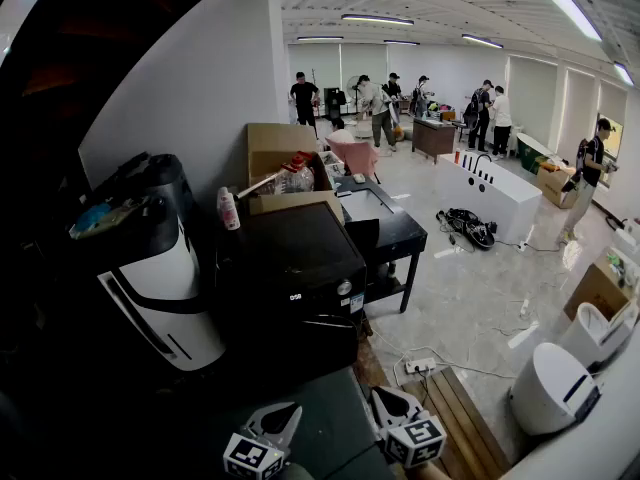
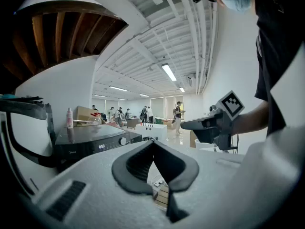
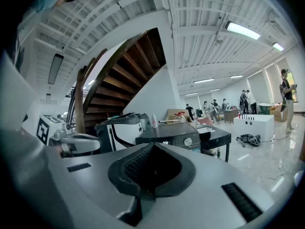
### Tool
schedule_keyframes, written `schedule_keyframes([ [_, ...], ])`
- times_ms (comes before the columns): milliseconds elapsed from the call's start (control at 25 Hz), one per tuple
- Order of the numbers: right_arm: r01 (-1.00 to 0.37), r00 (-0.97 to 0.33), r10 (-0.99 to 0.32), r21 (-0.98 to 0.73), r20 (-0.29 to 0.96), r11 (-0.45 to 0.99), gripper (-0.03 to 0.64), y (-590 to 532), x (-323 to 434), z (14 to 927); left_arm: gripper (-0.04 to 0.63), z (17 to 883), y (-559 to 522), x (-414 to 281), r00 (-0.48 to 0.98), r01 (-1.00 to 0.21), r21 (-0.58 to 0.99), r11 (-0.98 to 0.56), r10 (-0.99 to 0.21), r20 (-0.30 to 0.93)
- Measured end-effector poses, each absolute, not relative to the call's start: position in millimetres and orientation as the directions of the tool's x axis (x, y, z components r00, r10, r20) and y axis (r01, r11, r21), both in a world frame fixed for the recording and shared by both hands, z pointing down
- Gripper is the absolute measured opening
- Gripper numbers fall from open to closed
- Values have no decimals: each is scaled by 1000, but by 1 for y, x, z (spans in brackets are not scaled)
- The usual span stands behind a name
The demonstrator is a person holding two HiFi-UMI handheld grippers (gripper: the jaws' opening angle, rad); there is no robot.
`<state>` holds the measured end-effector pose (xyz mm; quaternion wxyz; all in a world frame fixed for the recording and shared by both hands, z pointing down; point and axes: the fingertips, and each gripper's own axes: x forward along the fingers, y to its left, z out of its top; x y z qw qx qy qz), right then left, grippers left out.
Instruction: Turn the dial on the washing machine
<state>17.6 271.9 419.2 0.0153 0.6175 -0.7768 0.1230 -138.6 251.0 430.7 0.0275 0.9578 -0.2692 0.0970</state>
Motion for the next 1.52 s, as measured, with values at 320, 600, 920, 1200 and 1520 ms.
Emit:
schedule_keyframes([
  [320, -972, -203, -969, -147, 143, 182, -2, 230, 32, 422, 86, 437, 207, -117, 861, -490, 26, -871, -479, 171],
  [600, -972, -204, -965, -155, 163, 179, 81, 174, 34, 423, 86, 444, 151, -107, 871, -470, 43, -881, -456, 182],
  [920, -979, -148, -957, -174, 249, 106, 178, 107, 43, 449, 138, 460, 81, -100, 889, -427, 94, -899, -398, 227],
  [1200, -984, -84, -956, -175, 280, 36, 232, 50, 47, 474, 183, 480, 14, -103, 909, -362, 125, -924, -320, 267],
  [1520, -989, 10, -942, -135, 334, -58, 241, 2, 63, 501, 193, 488, -31, -107, 924, -289, 132, -948, -240, 297],
])
